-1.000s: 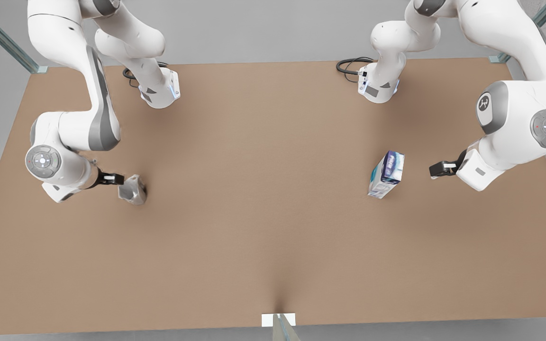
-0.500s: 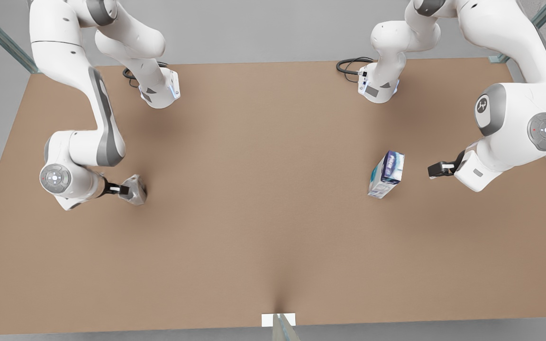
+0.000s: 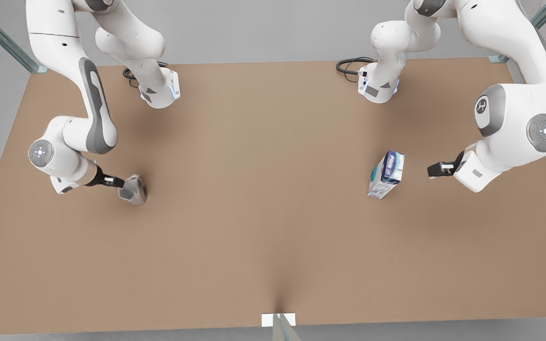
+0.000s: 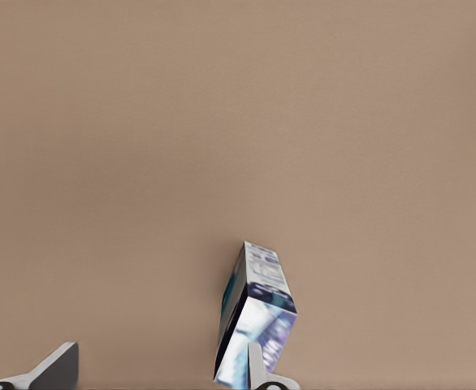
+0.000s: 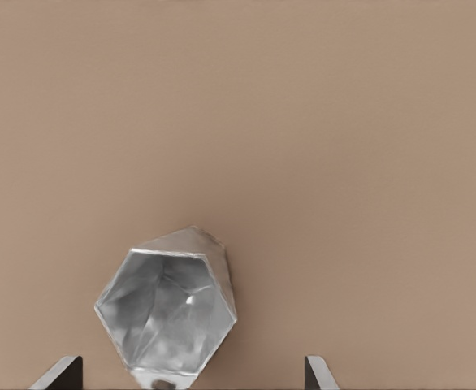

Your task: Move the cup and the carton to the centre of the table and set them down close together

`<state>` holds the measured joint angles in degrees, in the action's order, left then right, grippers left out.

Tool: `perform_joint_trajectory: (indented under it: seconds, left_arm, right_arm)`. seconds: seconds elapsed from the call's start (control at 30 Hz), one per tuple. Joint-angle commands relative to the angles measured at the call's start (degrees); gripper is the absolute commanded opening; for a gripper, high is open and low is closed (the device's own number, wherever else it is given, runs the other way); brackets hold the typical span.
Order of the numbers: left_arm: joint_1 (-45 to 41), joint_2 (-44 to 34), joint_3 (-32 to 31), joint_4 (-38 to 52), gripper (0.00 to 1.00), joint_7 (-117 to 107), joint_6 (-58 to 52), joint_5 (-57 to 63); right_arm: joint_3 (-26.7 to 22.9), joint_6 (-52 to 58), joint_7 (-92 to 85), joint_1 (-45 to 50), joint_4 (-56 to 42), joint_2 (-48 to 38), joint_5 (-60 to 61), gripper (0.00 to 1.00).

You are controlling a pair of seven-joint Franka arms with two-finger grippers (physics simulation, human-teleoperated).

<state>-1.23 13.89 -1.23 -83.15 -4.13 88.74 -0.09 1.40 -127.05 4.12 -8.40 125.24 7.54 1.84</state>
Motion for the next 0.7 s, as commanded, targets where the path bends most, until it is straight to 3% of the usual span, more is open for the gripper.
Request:
perform_joint_trajectory:
  seconds: [0.0, 0.67]
  left_arm:
    - [0.00, 0.00, 0.00, -0.08, 1.00, 0.00, 0.03, 0.01]
    - [-0.18, 0.00, 0.00, -0.61, 1.00, 0.00, -0.06, -0.08]
  right_arm:
    - [0.00, -0.13, -0.17, 0.31, 0.00, 0.46, 0.53, 1.00]
    - [-1.58, -8.39, -8.87, -1.97, 1.67, 6.79, 2.82, 1.00]
